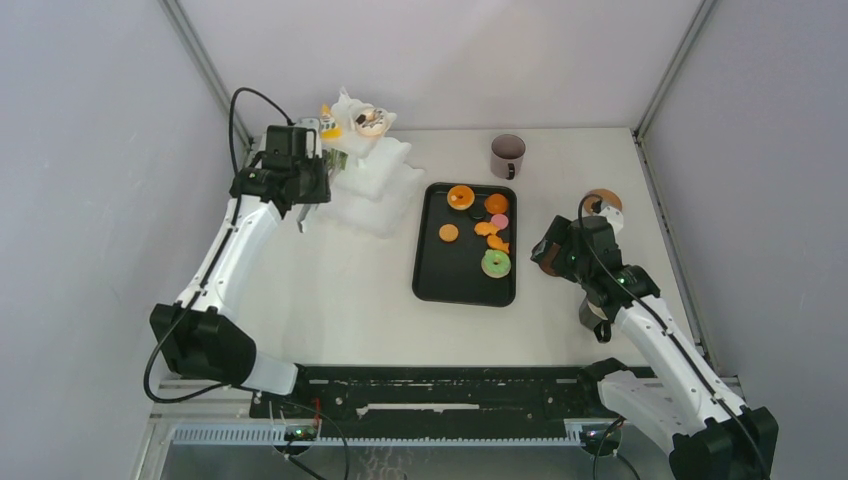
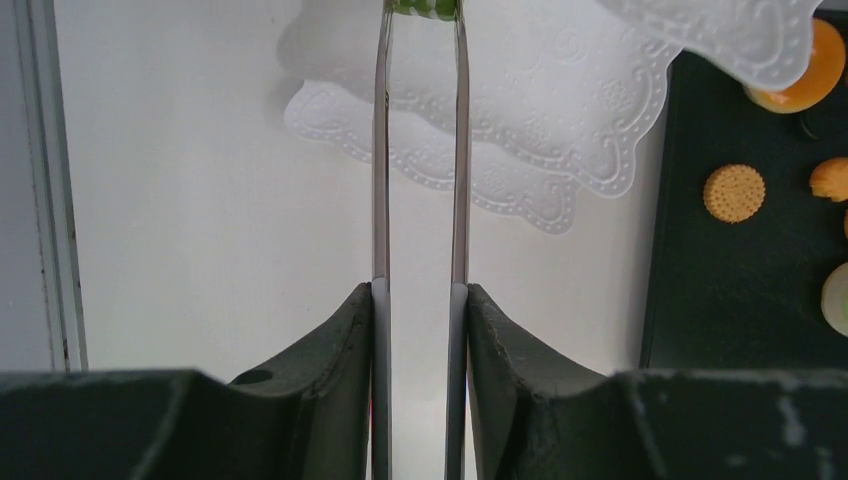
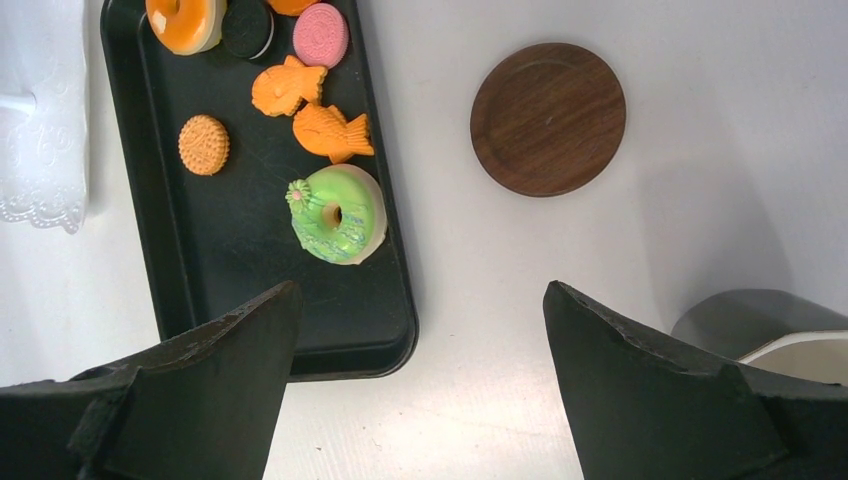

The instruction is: Serve the afternoon tea

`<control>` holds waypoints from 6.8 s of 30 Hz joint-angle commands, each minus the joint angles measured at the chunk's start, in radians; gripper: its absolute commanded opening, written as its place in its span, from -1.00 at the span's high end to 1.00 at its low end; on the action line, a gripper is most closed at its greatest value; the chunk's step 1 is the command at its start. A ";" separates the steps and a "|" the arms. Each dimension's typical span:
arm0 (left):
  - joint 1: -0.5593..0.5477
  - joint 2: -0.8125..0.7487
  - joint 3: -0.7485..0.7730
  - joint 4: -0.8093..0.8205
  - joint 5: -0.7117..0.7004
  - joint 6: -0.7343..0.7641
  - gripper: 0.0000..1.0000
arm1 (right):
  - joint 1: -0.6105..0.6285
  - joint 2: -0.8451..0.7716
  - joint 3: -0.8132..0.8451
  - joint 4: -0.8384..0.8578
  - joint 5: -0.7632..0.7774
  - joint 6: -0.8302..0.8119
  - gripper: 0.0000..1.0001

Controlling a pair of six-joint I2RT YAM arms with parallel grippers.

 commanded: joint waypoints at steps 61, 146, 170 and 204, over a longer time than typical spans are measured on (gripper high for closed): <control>-0.022 -0.420 -0.211 -0.139 0.291 -0.018 0.53 | 0.028 -0.004 0.007 0.049 0.011 0.017 -0.95; -0.606 0.209 0.002 0.131 0.357 -0.289 1.00 | -0.003 -0.037 0.008 0.002 0.026 0.007 -0.96; -0.486 0.057 0.140 0.009 -0.167 -0.544 1.00 | -0.002 -0.054 0.003 -0.002 0.026 0.014 -0.96; -0.306 0.157 0.116 0.181 -0.288 -0.600 1.00 | -0.014 -0.041 0.009 0.014 0.006 -0.014 -0.96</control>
